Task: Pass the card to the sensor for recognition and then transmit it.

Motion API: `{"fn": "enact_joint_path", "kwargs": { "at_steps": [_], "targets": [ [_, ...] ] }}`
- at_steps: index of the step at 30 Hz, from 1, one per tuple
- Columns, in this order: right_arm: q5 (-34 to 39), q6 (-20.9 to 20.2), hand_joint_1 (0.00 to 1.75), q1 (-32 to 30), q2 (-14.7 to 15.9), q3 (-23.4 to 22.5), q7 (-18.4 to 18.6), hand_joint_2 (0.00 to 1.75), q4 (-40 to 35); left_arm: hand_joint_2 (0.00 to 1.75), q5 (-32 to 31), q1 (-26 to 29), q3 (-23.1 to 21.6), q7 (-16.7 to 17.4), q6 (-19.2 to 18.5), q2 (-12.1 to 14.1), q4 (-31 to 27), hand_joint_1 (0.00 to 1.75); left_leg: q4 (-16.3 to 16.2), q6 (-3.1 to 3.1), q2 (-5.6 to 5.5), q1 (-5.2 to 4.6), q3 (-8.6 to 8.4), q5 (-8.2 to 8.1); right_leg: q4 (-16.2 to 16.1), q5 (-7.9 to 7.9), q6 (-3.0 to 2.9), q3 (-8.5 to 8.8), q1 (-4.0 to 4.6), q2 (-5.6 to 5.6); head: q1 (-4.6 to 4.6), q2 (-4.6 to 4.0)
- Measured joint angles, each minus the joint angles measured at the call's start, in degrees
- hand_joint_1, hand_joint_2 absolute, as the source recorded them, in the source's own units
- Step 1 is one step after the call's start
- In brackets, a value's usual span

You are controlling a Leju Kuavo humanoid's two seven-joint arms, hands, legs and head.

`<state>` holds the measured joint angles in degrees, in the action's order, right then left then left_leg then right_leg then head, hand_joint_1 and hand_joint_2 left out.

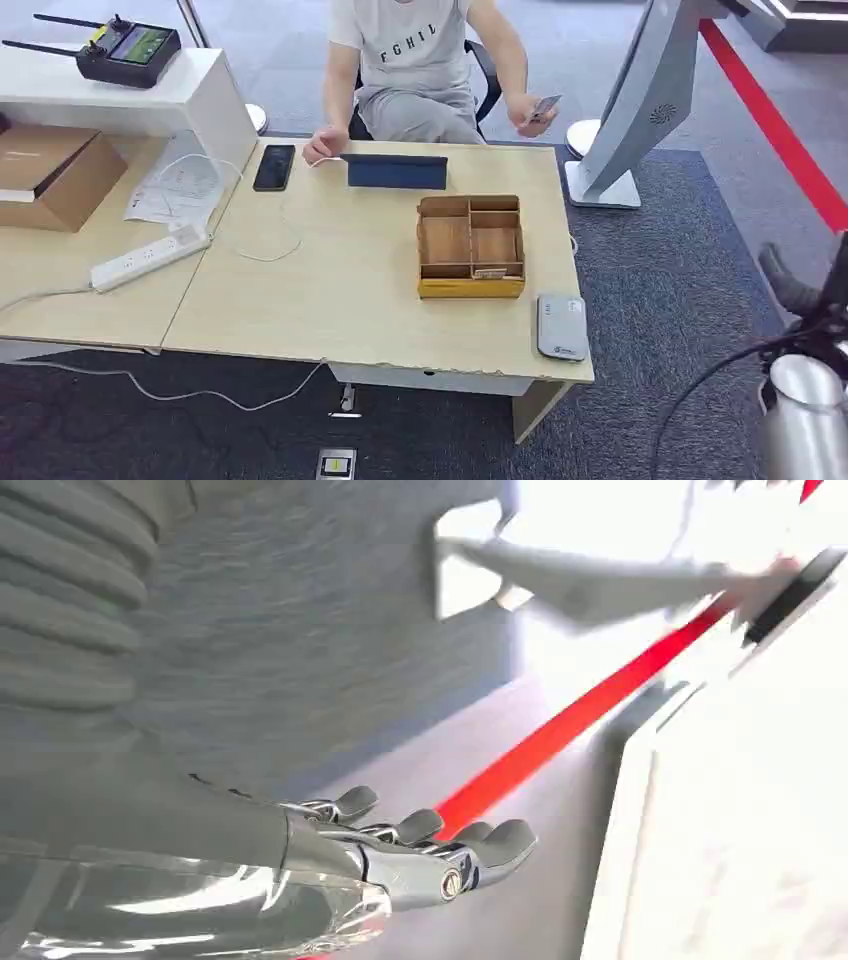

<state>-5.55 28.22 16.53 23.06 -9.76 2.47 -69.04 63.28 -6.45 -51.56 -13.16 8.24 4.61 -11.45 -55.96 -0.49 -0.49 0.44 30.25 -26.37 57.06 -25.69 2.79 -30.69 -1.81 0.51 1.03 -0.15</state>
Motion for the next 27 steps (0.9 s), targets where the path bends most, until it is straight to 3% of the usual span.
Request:
{"fn": "enact_joint_path", "kwargs": {
  "at_steps": [5,10,20,27],
  "targets": [
    [-4.2,0.0,0.0,3.29,0.61,12.31,1.03,1.75,-6.92,0.0,0.04,0.24,-0.5,0.0,-0.02,0.09,0.0,0.0,-0.01,-0.04,-0.5,0.06,0.15,0.11,-0.01,-0.01,0.0,-0.07,0.05,-0.44,0.0,0.0],
    [-8.48,0.26,0.0,5.26,1.4,19.61,1.66,1.75,-10.41,0.0,-0.06,0.48,-1.4,0.06,-0.04,0.11,0.0,0.0,-0.01,-0.04,-0.51,0.07,0.28,0.09,-0.02,-0.01,-0.01,-0.19,0.05,-0.43,-0.02,0.0],
    [-24.56,-1.24,0.0,12.13,2.23,31.51,8.85,1.75,-10.3,0.0,-0.53,0.46,-2.84,-0.17,0.09,0.09,-0.13,0.0,-0.01,-0.05,-0.51,0.09,0.27,0.11,-0.03,-0.01,-0.01,-0.19,0.08,-0.47,-0.02,0.0],
    [-33.73,-3.08,0.0,18.17,2.64,36.91,12.27,1.75,-4.79,0.0,-1.01,-0.11,-3.61,0.81,0.2,0.09,-0.18,0.0,-0.01,-0.05,-0.51,0.09,0.28,0.11,-0.03,0.0,-0.02,-0.2,0.08,-0.48,-0.02,0.0]
  ]
}}
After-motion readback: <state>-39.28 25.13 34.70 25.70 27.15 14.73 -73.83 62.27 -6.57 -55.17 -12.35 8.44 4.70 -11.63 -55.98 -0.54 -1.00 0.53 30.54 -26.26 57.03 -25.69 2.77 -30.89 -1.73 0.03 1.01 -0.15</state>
